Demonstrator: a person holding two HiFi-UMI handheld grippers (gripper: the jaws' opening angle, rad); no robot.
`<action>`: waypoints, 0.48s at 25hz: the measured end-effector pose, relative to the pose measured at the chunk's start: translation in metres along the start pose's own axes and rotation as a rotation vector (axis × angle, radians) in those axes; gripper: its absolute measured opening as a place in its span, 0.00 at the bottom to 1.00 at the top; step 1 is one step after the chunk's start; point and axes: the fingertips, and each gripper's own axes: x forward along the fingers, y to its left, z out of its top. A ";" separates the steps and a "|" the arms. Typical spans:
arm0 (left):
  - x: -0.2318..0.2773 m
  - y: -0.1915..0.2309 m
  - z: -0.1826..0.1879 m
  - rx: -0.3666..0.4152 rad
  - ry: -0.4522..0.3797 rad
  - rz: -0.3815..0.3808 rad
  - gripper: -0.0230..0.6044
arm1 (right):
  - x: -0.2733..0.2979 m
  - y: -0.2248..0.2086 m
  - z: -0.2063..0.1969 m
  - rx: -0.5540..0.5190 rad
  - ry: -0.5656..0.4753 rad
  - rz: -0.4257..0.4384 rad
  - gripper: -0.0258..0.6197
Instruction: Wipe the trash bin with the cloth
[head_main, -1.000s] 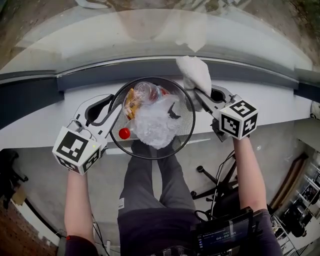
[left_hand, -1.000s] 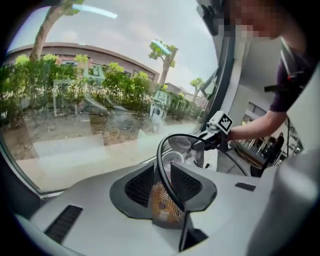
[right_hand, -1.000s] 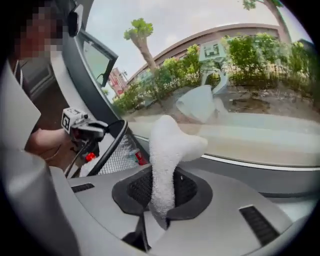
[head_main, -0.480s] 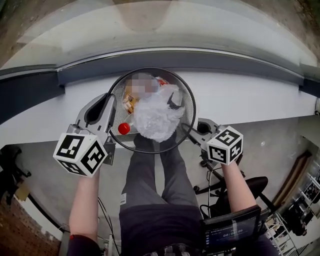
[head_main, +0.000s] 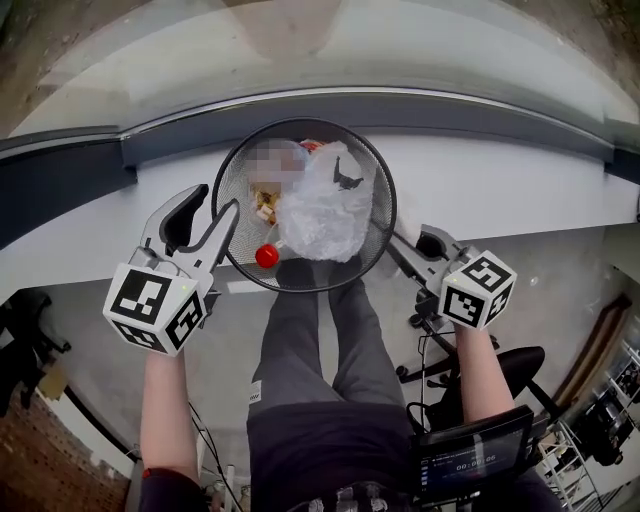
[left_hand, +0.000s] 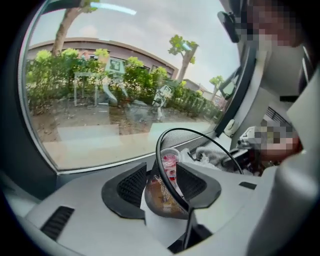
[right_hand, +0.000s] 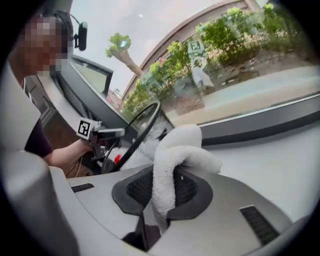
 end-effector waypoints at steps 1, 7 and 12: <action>0.005 -0.002 -0.001 0.031 0.026 -0.023 0.30 | -0.007 -0.012 0.019 0.016 -0.063 -0.030 0.14; 0.017 -0.006 -0.012 -0.036 0.044 -0.032 0.20 | -0.011 -0.045 0.083 -0.023 -0.174 -0.117 0.14; 0.014 -0.003 -0.012 -0.122 0.005 -0.007 0.17 | 0.020 -0.011 0.030 -0.141 0.027 -0.054 0.14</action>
